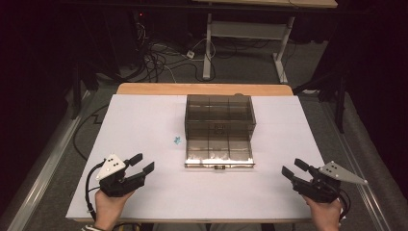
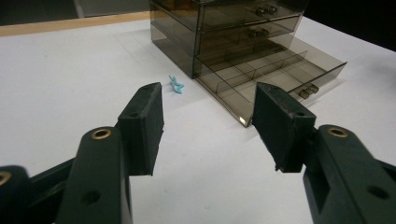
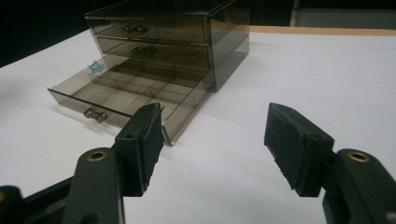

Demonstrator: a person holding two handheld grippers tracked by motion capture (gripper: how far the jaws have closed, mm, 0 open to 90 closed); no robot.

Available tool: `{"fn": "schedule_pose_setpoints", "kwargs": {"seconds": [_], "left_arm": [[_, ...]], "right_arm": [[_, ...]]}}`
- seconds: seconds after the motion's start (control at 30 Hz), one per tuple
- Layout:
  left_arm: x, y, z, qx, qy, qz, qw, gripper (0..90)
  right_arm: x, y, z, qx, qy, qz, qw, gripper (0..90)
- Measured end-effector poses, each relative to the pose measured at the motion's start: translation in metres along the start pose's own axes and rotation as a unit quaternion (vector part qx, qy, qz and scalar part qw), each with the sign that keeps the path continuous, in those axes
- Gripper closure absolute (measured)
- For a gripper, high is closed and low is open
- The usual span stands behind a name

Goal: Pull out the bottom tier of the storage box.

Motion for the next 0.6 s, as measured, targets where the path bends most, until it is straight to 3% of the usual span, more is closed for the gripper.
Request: {"fn": "schedule_pose_setpoints", "kwargs": {"seconds": [0.6], "left_arm": [[-0.009,0.023,-0.025,-0.026,-0.037,0.002,0.999,39.2]], "right_arm": [[0.021,-0.019,-0.017,0.039,0.009,0.001,0.9992,34.0]]}}
Point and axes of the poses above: each handheld gripper's, and its own axes: z roughly forward along the jaws, x roughly out of its underside, y roughly to its left, the point moved 9 cm from there along z, roughly forward along the jaws, and after that the axes turned 4 degrees about -z, right-handed, at the moved point
